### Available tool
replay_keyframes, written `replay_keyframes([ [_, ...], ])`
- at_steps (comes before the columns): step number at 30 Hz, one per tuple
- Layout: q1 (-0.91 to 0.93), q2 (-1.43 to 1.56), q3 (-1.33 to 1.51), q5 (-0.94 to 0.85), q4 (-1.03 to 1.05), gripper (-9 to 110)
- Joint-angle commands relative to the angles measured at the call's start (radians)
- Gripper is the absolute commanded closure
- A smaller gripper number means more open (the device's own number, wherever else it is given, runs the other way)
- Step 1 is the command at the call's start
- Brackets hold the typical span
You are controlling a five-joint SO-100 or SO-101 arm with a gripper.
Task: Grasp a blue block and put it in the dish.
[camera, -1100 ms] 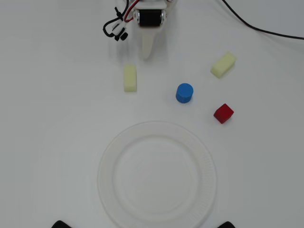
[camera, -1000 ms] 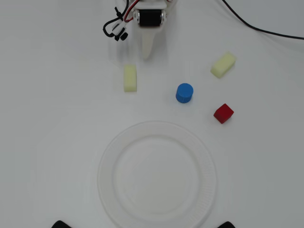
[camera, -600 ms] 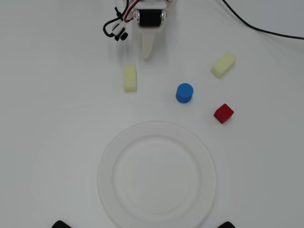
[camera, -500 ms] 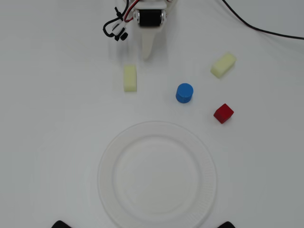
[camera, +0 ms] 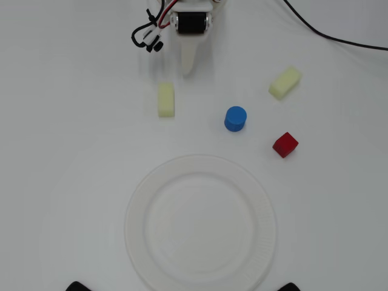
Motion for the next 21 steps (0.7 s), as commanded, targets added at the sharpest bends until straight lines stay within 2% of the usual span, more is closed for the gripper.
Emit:
replay_keyframes([
  [1, -0.014, 0.172, 0.087, -0.003, 0.077, 101],
  [21, -0.021, 0.172, 0.087, -0.029, 0.077, 99],
])
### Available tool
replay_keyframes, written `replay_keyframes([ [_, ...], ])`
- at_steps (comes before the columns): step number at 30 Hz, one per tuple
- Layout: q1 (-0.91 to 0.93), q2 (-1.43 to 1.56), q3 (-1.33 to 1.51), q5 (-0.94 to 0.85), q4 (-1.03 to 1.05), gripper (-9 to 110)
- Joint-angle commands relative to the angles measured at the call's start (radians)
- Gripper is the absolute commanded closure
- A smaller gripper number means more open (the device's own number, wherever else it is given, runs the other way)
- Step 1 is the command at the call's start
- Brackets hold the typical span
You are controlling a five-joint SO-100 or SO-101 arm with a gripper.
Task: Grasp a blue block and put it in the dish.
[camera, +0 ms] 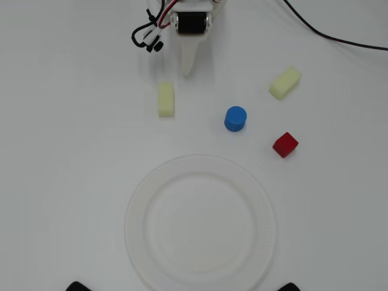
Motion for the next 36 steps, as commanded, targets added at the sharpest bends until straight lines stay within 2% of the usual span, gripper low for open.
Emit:
replay_keyframes([
  [1, -0.009, 0.172, 0.089, -0.192, 0.074, 100],
  [2, -0.006, 0.172, 0.097, -0.344, 0.06, 101],
  [3, 0.008, 0.172, 0.094, -0.374, 0.048, 101],
  [9, 0.094, 0.172, -0.017, -0.334, -0.043, 100],
  [12, 0.08, 0.11, -0.121, -0.247, -0.046, 93],
  [20, 0.029, -0.727, -0.667, 0.032, -0.015, 88],
  [24, -0.054, -0.945, -0.773, 0.084, -0.028, 87],
  [29, -0.155, -1.23, -0.916, 0.118, -0.044, 79],
  [36, -0.179, -1.517, -1.175, 0.183, -0.044, 70],
])
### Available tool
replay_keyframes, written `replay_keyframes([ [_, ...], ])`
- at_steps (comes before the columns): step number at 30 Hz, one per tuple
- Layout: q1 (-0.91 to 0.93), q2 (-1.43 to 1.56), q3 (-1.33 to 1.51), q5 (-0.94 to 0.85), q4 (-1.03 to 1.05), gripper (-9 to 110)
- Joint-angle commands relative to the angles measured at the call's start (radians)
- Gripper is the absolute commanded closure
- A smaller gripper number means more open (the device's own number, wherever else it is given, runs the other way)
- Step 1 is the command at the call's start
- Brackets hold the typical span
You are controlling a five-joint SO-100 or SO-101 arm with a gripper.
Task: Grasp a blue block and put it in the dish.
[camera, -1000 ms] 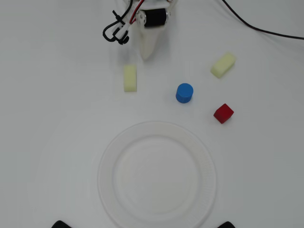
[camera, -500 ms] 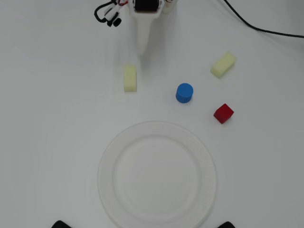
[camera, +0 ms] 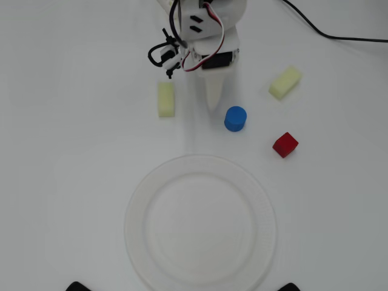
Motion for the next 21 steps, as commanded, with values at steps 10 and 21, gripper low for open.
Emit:
replay_keyframes([
  [10, -0.107, -0.229, -0.225, 0.048, 0.002, 70],
  [21, -0.158, -0.383, -0.341, 0.086, 0.002, 71],
])
